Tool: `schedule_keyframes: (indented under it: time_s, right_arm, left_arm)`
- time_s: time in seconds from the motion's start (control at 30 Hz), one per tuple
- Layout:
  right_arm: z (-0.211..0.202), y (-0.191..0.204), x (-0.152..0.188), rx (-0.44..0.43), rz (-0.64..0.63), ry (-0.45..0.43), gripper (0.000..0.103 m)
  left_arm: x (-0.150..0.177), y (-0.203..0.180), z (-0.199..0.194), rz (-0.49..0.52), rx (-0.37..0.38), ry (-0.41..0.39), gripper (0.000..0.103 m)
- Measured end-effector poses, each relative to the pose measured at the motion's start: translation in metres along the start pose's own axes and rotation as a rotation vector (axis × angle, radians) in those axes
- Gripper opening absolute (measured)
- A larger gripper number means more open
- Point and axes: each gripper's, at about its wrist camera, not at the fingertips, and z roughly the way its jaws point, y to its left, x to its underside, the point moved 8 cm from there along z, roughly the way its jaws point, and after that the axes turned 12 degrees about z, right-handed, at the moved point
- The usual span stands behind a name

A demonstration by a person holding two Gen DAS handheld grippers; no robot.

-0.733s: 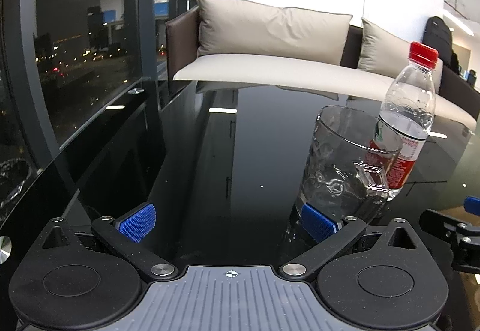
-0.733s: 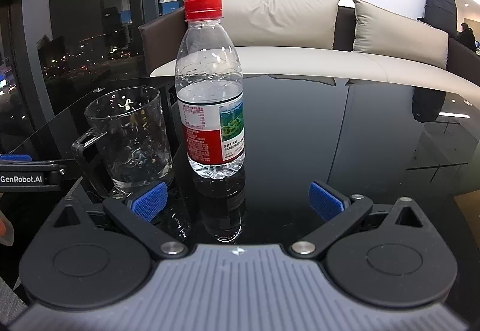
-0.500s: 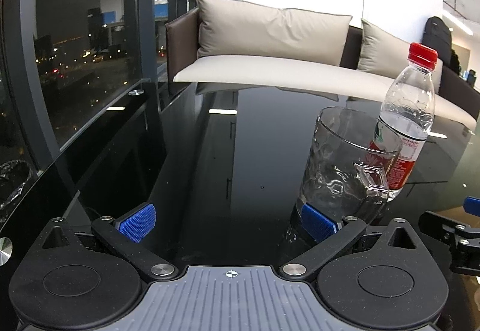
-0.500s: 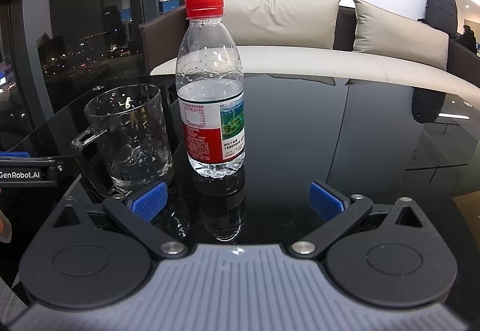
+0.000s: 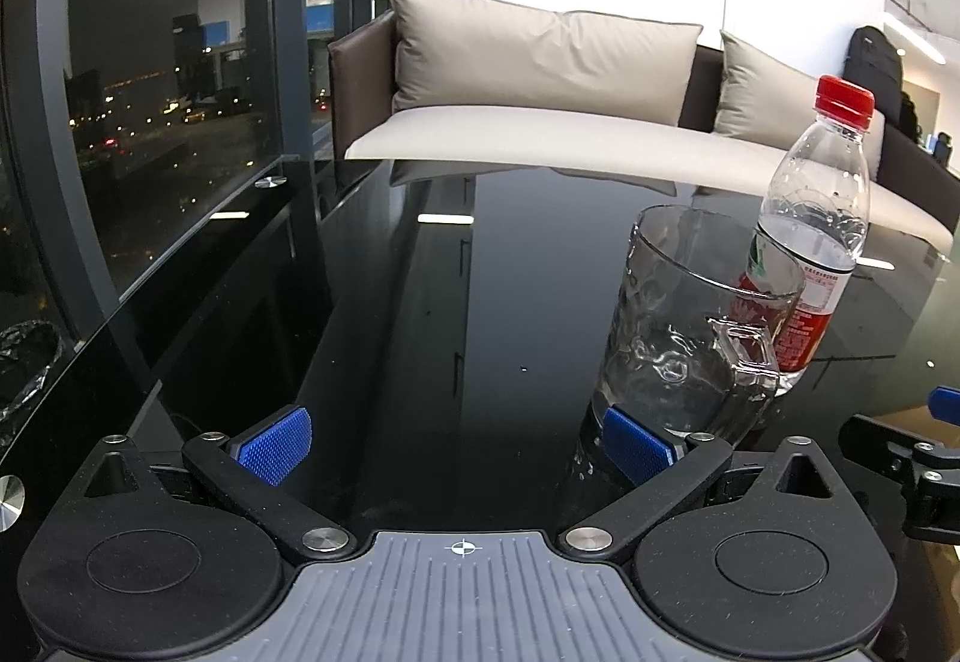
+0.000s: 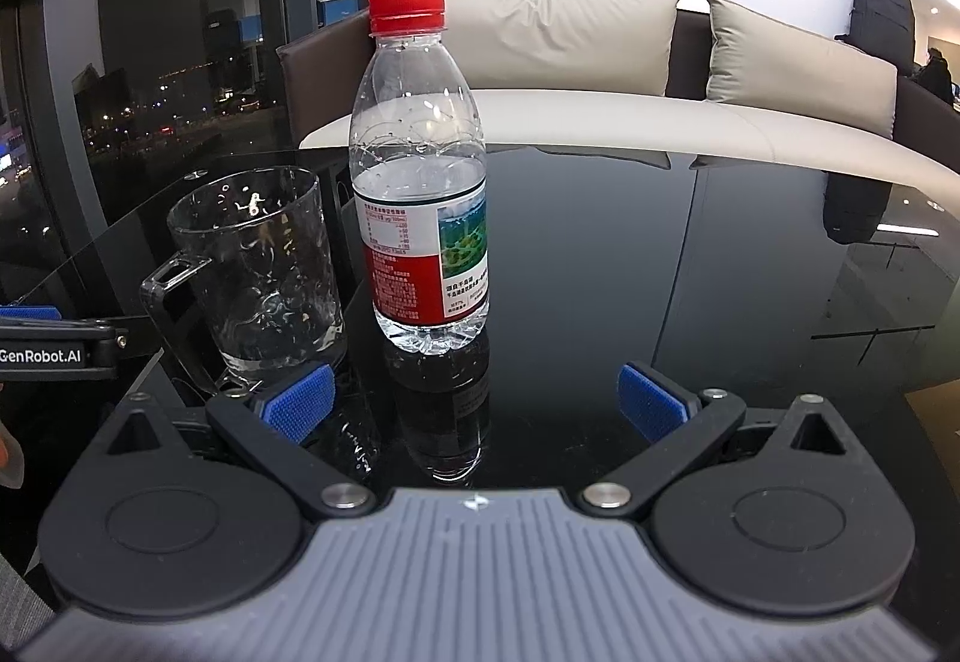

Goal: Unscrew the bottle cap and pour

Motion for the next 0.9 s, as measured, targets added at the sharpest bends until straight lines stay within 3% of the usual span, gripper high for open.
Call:
schedule_keyframes:
  time_s: [0.9]
  right_arm:
    - [0.0017,-0.0008,0.0023,0.006,-0.006,0.012,0.103]
  left_arm:
    - [-0.0011,0.0016,-0.0007,0.0,0.009,0.004,0.102]
